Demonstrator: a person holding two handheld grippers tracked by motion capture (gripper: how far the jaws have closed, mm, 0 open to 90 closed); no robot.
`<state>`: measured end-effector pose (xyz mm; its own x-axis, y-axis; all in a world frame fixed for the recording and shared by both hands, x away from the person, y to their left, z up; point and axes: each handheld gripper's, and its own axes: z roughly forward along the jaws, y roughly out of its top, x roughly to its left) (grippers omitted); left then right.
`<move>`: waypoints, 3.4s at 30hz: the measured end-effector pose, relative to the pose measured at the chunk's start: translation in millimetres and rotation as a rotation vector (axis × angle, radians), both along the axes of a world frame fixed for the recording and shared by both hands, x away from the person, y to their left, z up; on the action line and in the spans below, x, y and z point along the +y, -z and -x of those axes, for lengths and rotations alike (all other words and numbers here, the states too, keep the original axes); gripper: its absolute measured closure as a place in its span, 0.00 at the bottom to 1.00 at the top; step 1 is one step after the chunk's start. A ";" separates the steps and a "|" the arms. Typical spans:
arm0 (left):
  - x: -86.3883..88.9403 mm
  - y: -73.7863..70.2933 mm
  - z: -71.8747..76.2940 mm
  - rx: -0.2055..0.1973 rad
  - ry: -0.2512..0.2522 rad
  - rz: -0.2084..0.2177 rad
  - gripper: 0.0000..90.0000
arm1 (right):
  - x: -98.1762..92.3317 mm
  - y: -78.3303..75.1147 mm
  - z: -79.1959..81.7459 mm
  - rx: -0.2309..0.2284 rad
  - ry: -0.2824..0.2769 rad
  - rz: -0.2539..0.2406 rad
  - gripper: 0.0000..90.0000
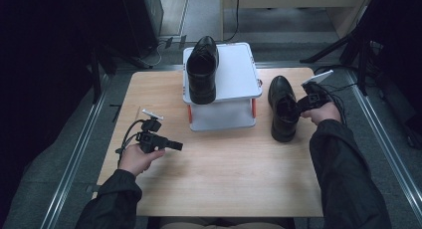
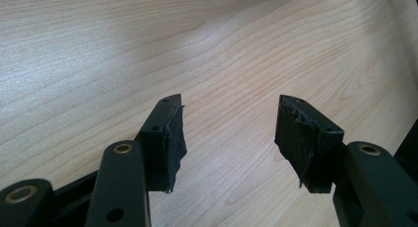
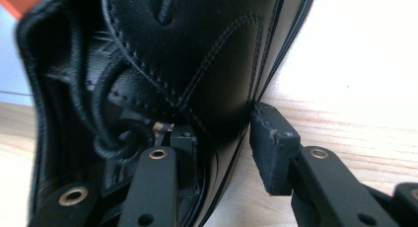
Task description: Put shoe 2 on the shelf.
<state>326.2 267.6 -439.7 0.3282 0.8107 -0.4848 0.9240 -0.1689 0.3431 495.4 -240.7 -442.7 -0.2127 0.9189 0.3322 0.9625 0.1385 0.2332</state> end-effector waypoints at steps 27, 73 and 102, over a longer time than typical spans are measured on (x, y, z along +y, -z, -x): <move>2.2 1.3 -1.1 0.005 0.002 -0.005 0.49 | -18.9 4.0 -4.1 0.120 0.166 -0.125 0.93; 5.8 3.8 -4.1 0.018 0.010 -0.001 0.48 | 29.6 -190.1 -21.5 0.041 0.144 -0.216 0.92; 8.7 0.2 -6.9 0.008 0.000 0.025 0.48 | 144.7 -174.7 -49.6 0.069 0.022 -0.114 0.91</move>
<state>333.0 276.2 -439.9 0.3242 0.7983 -0.5075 0.9267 -0.1603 0.3399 544.9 -96.0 -268.0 -0.1659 0.8785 0.4481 0.9793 0.0932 0.1799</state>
